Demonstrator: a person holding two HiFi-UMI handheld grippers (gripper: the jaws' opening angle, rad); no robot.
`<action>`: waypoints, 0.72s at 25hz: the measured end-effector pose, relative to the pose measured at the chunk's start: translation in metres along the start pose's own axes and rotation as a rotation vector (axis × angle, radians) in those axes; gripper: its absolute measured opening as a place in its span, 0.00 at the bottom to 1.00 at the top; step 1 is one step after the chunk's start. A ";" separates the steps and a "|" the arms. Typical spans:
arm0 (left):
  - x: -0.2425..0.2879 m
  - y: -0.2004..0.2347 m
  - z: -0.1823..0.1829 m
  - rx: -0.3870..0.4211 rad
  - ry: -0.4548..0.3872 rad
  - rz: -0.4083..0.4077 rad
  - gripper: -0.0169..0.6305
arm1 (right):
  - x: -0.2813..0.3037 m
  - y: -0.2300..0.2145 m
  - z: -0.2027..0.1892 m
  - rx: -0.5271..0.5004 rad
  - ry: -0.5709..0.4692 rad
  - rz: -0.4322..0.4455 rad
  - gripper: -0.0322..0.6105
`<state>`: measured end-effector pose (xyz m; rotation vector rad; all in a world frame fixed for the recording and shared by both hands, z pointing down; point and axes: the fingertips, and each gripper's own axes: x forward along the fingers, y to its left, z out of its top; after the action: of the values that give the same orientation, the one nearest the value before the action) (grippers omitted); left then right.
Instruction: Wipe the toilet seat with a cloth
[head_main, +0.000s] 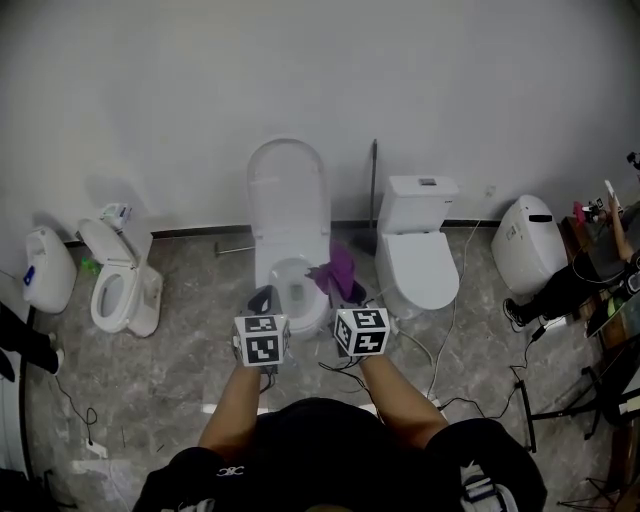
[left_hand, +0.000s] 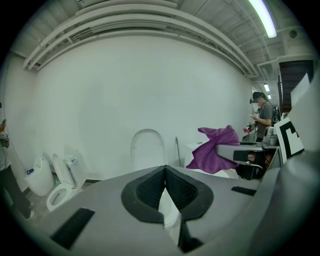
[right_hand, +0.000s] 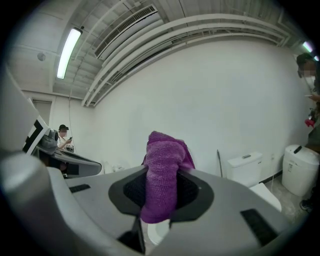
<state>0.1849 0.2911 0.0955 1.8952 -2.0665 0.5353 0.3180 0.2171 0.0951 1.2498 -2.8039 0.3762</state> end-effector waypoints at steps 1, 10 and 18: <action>0.000 0.005 0.002 0.002 -0.007 -0.001 0.04 | 0.001 0.004 0.002 -0.007 -0.004 -0.001 0.19; 0.000 0.018 0.003 -0.020 -0.024 -0.029 0.04 | 0.002 0.020 0.005 -0.076 0.007 -0.026 0.19; 0.000 0.008 -0.010 -0.031 -0.011 -0.055 0.04 | -0.007 0.021 -0.001 -0.074 0.010 -0.026 0.19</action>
<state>0.1763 0.2956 0.1035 1.9354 -2.0112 0.4786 0.3071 0.2359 0.0908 1.2637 -2.7634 0.2743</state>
